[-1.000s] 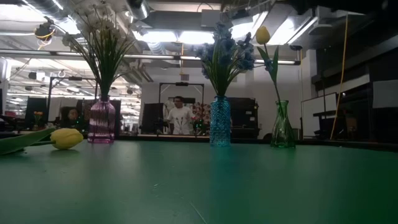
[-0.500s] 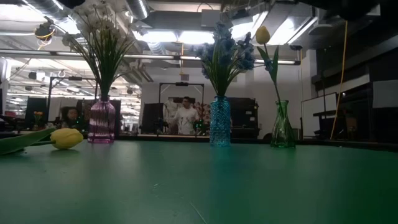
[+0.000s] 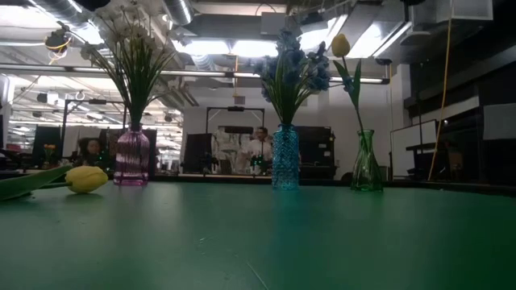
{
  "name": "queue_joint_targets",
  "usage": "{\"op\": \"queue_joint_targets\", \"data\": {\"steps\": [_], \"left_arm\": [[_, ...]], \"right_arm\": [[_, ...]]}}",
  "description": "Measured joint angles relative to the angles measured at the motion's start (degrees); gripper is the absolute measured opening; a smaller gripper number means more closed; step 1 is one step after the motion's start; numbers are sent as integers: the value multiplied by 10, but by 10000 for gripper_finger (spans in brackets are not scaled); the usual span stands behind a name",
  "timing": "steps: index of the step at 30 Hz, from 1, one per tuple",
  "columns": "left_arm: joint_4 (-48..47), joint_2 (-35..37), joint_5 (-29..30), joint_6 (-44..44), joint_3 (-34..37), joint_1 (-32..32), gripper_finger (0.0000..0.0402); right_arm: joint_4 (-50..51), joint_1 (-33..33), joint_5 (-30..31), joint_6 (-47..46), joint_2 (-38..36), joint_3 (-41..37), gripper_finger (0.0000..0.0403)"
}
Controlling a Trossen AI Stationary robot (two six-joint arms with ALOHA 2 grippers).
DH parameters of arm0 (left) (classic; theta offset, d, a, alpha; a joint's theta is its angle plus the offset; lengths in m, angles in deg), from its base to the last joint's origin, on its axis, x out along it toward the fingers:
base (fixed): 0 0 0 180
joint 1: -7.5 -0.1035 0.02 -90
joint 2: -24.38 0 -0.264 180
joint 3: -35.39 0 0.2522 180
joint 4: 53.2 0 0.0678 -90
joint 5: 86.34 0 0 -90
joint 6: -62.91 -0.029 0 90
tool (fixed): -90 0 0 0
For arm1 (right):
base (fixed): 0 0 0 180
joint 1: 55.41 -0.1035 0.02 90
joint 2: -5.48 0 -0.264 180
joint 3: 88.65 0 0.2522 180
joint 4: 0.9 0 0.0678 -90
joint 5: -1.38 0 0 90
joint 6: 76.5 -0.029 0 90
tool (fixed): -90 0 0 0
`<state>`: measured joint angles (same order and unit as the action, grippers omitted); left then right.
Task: Sort flowers into vase by color
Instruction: Put the top yellow flower into the green vase
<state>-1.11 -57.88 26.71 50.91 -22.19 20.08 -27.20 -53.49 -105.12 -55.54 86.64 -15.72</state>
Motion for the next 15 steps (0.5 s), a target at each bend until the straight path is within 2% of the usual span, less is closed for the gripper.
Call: {"op": "queue_joint_targets", "data": {"steps": [10, 15], "left_arm": [[-5, 0, 0, -3, 0, 0, 3], [-5, 0, 0, -9, 0, 0, 10]], "right_arm": [[2, -8, -11, 2, 32, 41, 219], [5, -8, -11, 1, 31, 42, 166]]}}
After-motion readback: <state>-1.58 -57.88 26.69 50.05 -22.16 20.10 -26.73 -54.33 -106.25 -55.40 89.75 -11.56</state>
